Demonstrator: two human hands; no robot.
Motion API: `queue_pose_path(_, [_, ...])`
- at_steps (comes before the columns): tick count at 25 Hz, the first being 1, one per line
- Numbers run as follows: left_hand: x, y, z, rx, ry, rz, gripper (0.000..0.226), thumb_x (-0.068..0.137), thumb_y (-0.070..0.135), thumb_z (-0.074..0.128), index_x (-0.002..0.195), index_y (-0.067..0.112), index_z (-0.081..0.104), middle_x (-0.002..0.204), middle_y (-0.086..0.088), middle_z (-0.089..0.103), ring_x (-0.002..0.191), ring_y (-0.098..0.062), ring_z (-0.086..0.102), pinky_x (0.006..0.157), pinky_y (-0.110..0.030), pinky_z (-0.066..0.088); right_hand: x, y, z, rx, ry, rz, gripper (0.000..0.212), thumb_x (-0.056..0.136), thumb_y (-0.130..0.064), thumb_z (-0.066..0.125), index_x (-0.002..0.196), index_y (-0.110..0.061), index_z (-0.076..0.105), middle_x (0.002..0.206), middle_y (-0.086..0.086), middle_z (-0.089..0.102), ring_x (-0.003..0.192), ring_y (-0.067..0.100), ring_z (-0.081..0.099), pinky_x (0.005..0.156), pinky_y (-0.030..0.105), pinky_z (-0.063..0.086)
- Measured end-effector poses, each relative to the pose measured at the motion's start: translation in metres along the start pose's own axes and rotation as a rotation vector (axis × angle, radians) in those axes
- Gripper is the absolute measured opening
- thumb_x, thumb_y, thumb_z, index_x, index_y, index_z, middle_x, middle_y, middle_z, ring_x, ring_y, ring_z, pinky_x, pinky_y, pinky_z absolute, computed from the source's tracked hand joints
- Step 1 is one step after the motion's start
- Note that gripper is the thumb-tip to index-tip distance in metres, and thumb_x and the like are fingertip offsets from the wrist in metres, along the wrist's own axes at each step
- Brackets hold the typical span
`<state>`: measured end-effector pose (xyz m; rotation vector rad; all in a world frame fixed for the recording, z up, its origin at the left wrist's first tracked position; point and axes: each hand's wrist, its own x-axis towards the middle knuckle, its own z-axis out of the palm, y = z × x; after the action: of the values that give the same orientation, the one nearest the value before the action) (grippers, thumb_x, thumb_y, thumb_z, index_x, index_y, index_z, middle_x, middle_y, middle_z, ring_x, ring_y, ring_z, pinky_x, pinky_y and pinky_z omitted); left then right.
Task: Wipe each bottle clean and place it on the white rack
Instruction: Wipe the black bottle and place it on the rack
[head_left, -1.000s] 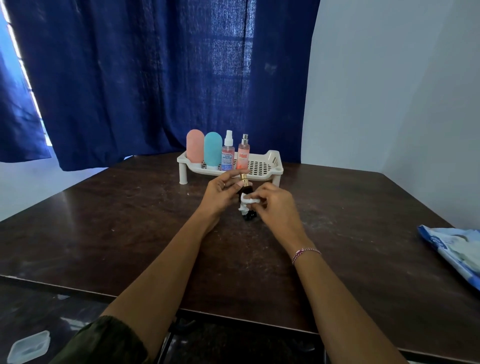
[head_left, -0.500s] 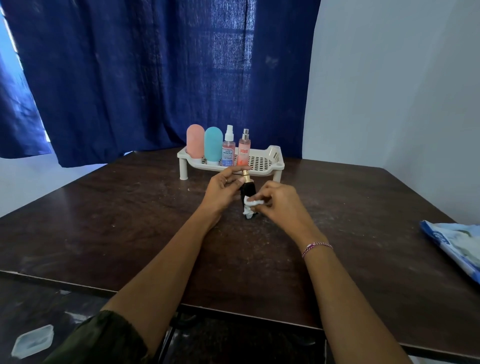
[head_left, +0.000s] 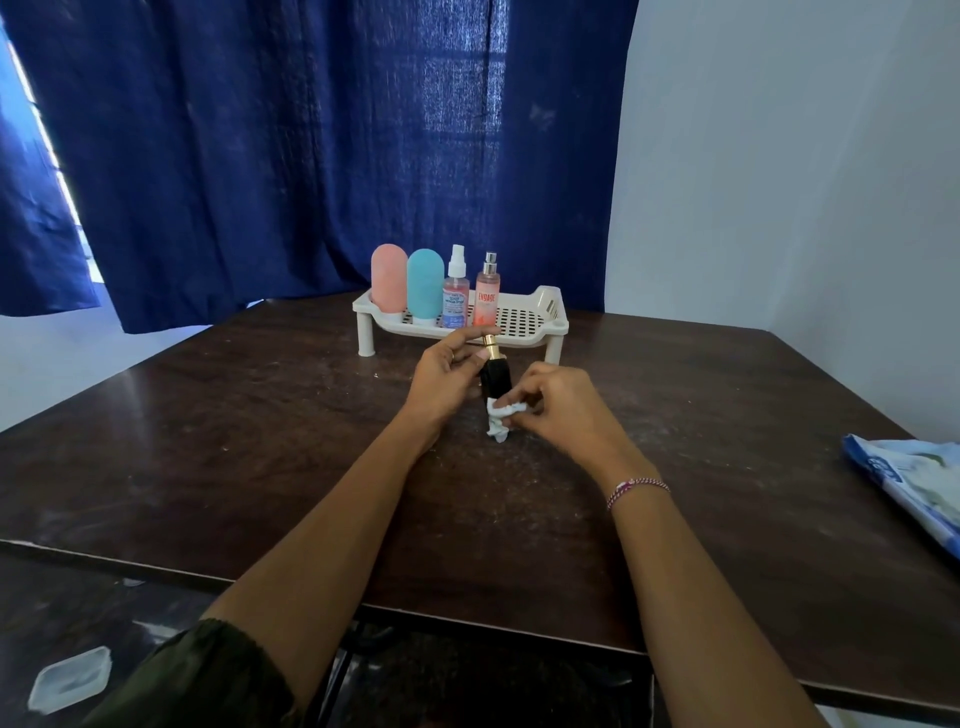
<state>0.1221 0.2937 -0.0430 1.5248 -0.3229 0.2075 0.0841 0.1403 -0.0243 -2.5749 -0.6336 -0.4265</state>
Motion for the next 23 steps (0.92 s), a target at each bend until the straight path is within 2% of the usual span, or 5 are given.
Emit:
queue_pose_path(5, [0.003,-0.006,-0.003,0.215,0.025,0.060,0.030,0.093,0.018,0.055,0.119,0.032,0.059,0.098,-0.004,0.065,0.101,-0.016,0.059,0.090,-0.033,0.049,0.000,-0.001,0.000,0.005,-0.040,0.028,0.024,0.075,-0.015,0.075,0.098,-0.018,0.072,0.094,-0.001,0.060,0.078,0.007,0.052,0.071,0.016,0.044])
queue_pose_path(12, [-0.001,-0.002,0.003,0.364,0.005,0.061,0.046,0.095,0.017,0.053,0.139,0.027,0.044,0.083,0.002,0.056,0.074,-0.005,0.052,0.070,-0.015,0.048,0.002,0.002,-0.002,0.044,-0.019,0.098,0.026,0.076,-0.014,0.073,0.102,-0.019,0.071,0.099,-0.002,0.061,0.087,0.008,0.053,0.077,0.019,0.045])
queue_pose_path(17, [0.001,-0.005,0.007,0.285,-0.056,0.046,0.039,0.098,0.016,0.047,0.137,0.012,0.046,0.130,-0.004,0.058,0.119,-0.010,0.050,0.098,-0.021,0.040,0.005,0.002,-0.001,0.190,0.288,0.125,0.023,0.075,-0.009,0.074,0.098,-0.014,0.072,0.098,0.000,0.064,0.085,0.007,0.057,0.078,0.018,0.049])
queue_pose_path(20, [-0.002,-0.005,0.010,0.113,-0.122,0.009,0.033,0.101,0.017,0.039,0.126,0.006,0.057,0.120,-0.008,0.063,0.111,-0.015,0.057,0.091,-0.023,0.045,0.003,0.001,0.001,0.267,0.487,0.109,0.025,0.077,-0.011,0.073,0.101,-0.014,0.070,0.106,0.000,0.066,0.098,0.008,0.058,0.085,0.022,0.051])
queue_pose_path(23, [-0.001,-0.004,0.012,0.010,-0.101,0.022,0.032,0.102,0.016,0.034,0.120,0.005,0.059,0.113,-0.006,0.065,0.104,-0.010,0.060,0.094,-0.022,0.044,0.002,-0.001,0.004,0.245,0.516,0.074,0.027,0.077,-0.010,0.072,0.103,-0.017,0.071,0.107,-0.001,0.067,0.102,0.009,0.057,0.087,0.025,0.051])
